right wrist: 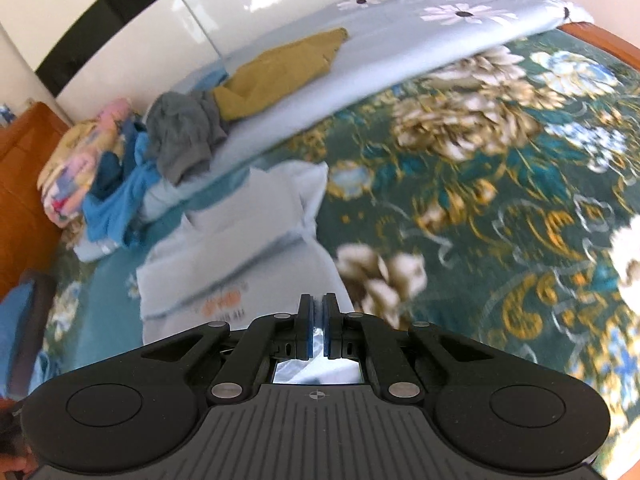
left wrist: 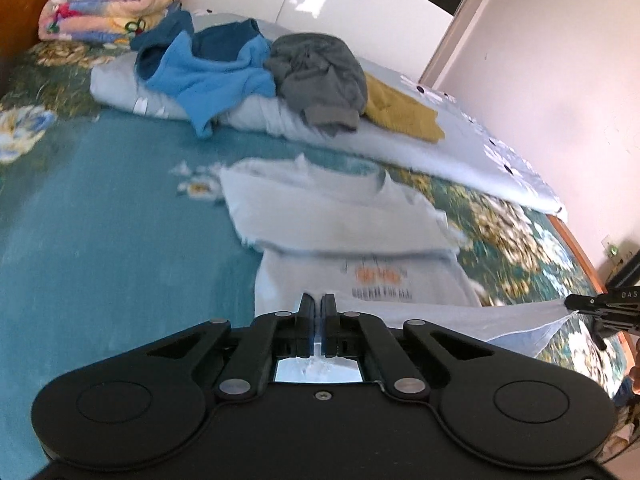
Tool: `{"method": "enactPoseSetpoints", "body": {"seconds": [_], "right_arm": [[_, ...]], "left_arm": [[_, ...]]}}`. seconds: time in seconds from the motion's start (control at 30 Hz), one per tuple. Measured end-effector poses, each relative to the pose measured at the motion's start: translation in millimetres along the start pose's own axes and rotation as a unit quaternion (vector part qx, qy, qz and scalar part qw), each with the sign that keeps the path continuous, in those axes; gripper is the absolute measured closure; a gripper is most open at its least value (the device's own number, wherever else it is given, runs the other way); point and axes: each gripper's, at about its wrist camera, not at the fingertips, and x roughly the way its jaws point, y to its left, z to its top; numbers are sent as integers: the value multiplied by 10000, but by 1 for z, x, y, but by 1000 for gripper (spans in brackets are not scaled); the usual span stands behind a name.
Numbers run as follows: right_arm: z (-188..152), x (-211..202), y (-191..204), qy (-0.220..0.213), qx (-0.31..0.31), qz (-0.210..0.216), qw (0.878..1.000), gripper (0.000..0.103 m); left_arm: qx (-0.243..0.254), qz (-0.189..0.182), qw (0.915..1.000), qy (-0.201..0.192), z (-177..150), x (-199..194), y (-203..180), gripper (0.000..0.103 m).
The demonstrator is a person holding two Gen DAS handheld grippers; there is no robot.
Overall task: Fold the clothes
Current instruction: 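Lift the hem end with both grippers and fold it onto the collar end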
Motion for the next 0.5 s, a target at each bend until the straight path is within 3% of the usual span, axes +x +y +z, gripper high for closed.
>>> {"method": "enactPoseSetpoints", "body": {"seconds": [0.5], "right_arm": [[118,117,15,64,-348,410,9985,100]], "left_arm": [[106,615,9978,-207,99,106,1,103]]}}
